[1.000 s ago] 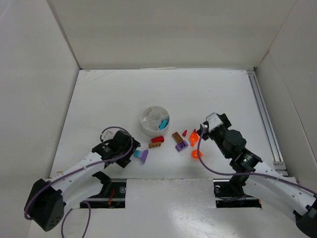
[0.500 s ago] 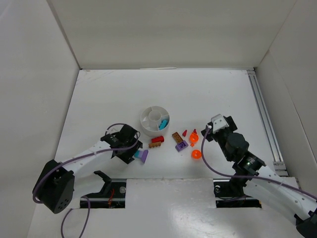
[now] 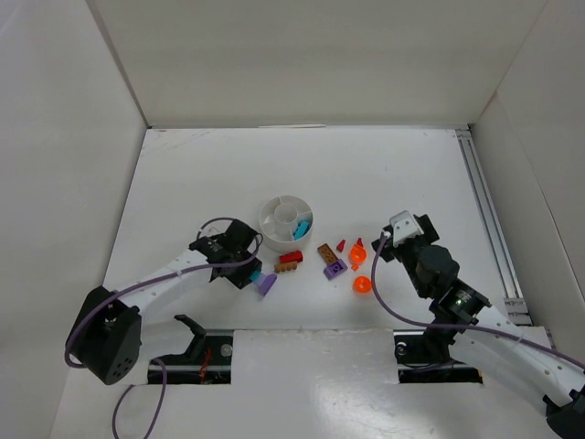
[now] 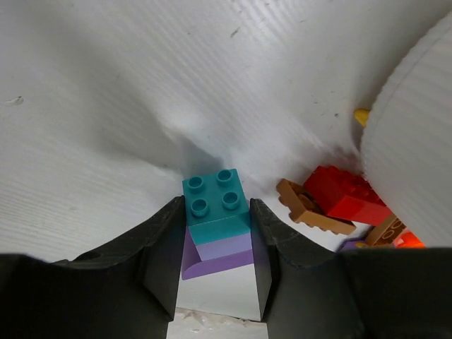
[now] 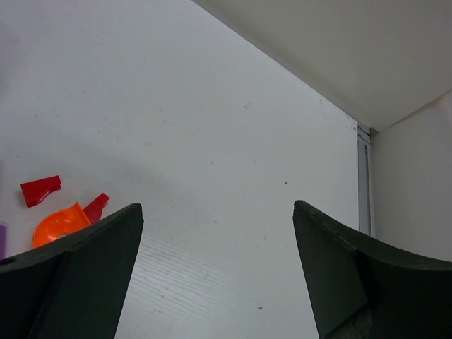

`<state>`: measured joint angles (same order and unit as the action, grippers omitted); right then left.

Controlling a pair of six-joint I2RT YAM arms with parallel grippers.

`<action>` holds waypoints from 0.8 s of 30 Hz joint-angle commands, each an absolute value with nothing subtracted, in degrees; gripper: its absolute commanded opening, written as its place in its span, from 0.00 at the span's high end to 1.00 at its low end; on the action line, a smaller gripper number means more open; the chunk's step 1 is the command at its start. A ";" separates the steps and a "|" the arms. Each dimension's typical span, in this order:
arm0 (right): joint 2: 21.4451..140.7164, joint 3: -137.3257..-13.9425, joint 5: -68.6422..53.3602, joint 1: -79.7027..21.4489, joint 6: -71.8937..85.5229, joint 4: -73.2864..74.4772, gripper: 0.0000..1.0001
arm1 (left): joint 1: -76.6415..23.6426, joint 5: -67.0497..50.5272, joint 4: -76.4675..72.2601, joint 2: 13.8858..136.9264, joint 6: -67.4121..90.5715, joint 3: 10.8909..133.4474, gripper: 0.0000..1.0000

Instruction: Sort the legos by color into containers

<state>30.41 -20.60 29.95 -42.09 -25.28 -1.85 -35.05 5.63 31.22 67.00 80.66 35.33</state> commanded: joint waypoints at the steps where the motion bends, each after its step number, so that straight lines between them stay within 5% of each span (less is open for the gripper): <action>1: 30.23 -20.57 27.97 -42.54 -25.74 -2.64 0.09 | -35.24 7.82 32.53 65.93 78.05 38.58 0.77; 8: 33.74 -23.10 18.30 -42.54 -29.79 -4.75 0.04 | -37.96 9.57 28.50 58.38 74.46 41.39 0.81; 11: 36.55 -27.05 5.31 -42.54 -30.94 -5.27 0.01 | -41.74 12.73 24.80 54.07 73.05 42.19 0.84; 24: 40.95 -39.28 -27.15 -43.07 -21.20 -8.95 0.01 | -46.58 15.74 -10.06 46.76 56.09 42.36 0.84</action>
<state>40.84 -36.32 -18.24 -42.48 -25.71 -4.47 -46.26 16.29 4.84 47.97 62.54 42.26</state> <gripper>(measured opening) 0.992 0.345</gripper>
